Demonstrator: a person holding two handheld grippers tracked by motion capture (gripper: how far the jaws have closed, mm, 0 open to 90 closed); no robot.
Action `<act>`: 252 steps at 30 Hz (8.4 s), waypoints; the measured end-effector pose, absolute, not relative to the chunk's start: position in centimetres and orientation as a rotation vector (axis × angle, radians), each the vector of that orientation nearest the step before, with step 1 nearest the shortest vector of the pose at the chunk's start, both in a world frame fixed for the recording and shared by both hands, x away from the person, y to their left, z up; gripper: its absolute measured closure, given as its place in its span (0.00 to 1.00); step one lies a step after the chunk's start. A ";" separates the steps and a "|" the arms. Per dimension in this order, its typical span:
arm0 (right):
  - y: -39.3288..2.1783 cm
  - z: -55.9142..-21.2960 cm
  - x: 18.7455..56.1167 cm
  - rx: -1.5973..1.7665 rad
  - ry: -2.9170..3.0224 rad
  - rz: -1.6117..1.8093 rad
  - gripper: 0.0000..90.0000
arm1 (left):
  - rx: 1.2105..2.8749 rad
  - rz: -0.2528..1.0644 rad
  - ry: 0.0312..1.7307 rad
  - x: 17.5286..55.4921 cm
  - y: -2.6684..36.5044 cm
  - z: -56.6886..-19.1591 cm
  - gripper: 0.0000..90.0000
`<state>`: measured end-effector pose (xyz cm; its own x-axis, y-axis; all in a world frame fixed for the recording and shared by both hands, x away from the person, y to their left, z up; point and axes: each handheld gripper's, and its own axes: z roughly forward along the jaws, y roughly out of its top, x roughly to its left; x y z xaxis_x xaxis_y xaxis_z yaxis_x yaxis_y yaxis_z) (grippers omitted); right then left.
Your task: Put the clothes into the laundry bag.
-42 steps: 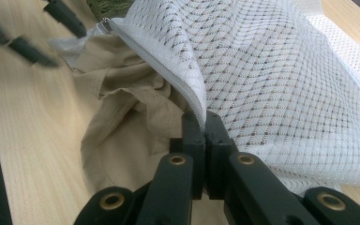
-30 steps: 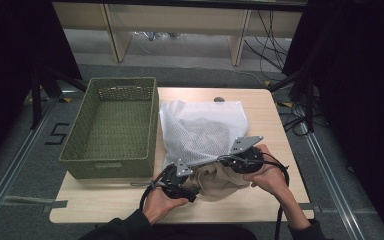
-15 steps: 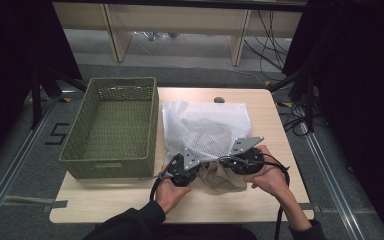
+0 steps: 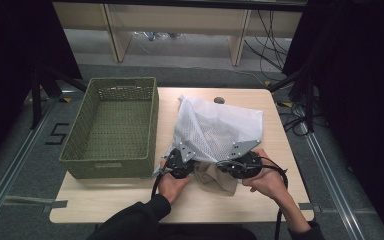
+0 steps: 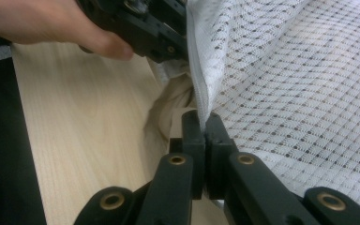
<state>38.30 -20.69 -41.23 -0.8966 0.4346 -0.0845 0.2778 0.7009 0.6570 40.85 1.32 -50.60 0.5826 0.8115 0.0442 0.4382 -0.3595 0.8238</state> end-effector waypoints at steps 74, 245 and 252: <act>-21.1 -43.7 39.4 0.648 2.750 0.899 1.00 | 2.208 0.309 0.855 34.4 -0.9 -49.9 0.32; -12.1 -49.7 48.4 0.786 2.549 0.910 1.00 | 2.308 0.154 0.660 35.8 5.5 -50.8 1.00; -11.3 -49.5 50.9 0.865 2.525 0.854 1.00 | 2.347 0.125 0.618 35.5 5.8 -50.6 1.00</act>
